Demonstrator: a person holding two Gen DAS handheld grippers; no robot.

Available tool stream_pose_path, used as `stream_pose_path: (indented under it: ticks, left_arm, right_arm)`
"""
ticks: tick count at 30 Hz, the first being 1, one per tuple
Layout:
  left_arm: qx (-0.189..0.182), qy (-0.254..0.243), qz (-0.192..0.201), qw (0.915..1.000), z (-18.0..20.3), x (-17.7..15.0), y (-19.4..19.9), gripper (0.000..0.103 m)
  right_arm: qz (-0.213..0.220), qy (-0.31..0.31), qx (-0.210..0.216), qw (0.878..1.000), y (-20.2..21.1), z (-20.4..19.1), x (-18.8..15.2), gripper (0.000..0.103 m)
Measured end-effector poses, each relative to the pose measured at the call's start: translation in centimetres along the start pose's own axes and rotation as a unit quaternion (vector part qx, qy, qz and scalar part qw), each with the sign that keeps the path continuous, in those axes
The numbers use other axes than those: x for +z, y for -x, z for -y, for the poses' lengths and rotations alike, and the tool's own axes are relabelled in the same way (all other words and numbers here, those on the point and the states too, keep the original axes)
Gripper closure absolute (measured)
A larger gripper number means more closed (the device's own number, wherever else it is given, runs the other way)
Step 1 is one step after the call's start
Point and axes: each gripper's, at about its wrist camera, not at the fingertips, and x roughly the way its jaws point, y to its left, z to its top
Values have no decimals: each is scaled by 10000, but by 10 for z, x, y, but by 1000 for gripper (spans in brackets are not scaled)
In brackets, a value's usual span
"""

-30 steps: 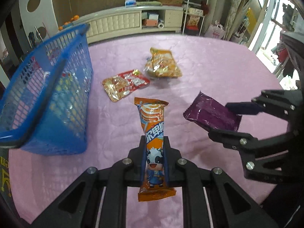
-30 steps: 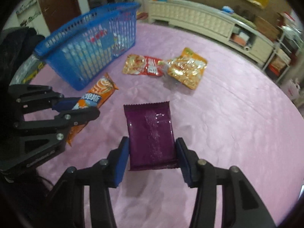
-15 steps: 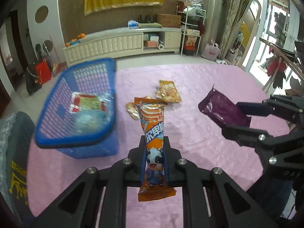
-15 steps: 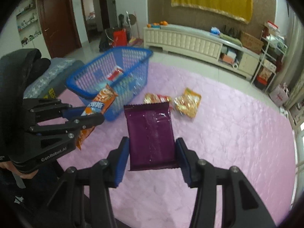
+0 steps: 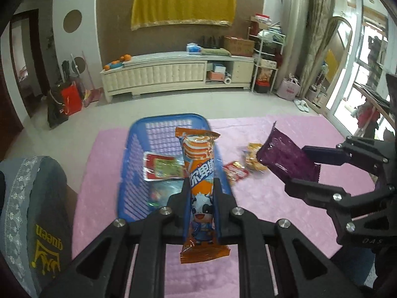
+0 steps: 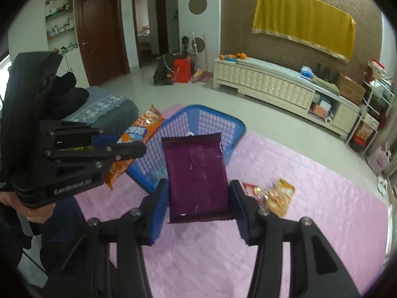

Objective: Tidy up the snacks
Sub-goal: 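Carry the orange stick and purple packet over the basket with both tools, then open the left tool to drop the orange stick into the basket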

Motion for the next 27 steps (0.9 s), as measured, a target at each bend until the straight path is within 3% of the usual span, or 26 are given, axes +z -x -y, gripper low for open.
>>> stream_pose_path:
  ticks: [5,10,14,21,22,25,27]
  left_arm:
    - [146,91,-267,9995,-30,3,-24,89]
    - [38,297,-570,9979,-56,-1,-50,89]
    - [-55,347,-617,9975,-71,-4,-64,89]
    - [-61,410,-685,9968,-80,-6,-82,89]
    - [-76,436,-615,9971,-81,-5,-81,85]
    - [-97,591,-457,9972,-83,-7,-78,48]
    - [-119,624,-457,9969,-84,-9,-75,41]
  right_arm:
    - [-64,-31,141,9999,-32,-8,15,49]
    - [-252,-61,235,9994,-65,-14,22,49]
    - [-363,-182,66,9992,-87,-9,22,49]
    - [-491,-419,179,9978,-99,-5,18,49]
    - [-495,-409,180,9978,-98,-7,18,49]
    - [-469,-384,187,9980,-93,-9,19,49]
    - [-431,-378,218,9981,-88,-10,19,49]
